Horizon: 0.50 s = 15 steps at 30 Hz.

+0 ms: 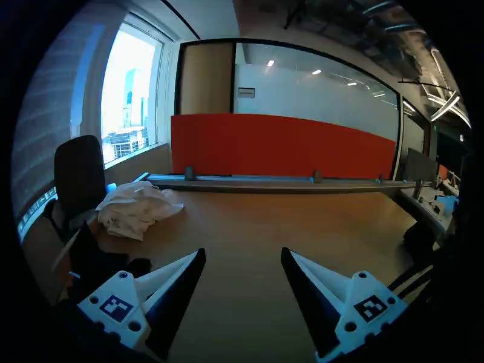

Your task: Fold towel

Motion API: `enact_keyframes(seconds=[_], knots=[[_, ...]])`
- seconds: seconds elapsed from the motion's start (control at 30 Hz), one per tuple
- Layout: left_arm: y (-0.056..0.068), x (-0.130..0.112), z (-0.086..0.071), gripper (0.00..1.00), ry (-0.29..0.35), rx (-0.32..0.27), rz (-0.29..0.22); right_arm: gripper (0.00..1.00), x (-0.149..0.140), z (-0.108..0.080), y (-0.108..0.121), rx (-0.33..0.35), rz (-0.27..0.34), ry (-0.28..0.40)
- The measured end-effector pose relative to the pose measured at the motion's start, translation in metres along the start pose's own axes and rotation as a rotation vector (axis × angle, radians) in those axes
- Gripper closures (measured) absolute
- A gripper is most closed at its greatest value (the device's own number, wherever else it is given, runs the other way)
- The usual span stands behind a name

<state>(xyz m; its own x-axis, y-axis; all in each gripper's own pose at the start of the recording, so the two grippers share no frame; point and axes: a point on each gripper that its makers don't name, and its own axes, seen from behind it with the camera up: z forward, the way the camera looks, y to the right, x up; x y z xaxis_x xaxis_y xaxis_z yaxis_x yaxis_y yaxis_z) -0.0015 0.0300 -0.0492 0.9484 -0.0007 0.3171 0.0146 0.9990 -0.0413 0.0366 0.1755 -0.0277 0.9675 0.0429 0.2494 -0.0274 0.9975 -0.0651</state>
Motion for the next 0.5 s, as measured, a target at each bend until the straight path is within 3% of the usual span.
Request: enact_keyframes(seconds=[0.5], knots=[[-0.011, 0.034, 0.012, 0.08, 0.085, 0.009, -0.004, 0.0, 0.035, 0.0, -0.035, 0.021, -0.031, 0.062]])
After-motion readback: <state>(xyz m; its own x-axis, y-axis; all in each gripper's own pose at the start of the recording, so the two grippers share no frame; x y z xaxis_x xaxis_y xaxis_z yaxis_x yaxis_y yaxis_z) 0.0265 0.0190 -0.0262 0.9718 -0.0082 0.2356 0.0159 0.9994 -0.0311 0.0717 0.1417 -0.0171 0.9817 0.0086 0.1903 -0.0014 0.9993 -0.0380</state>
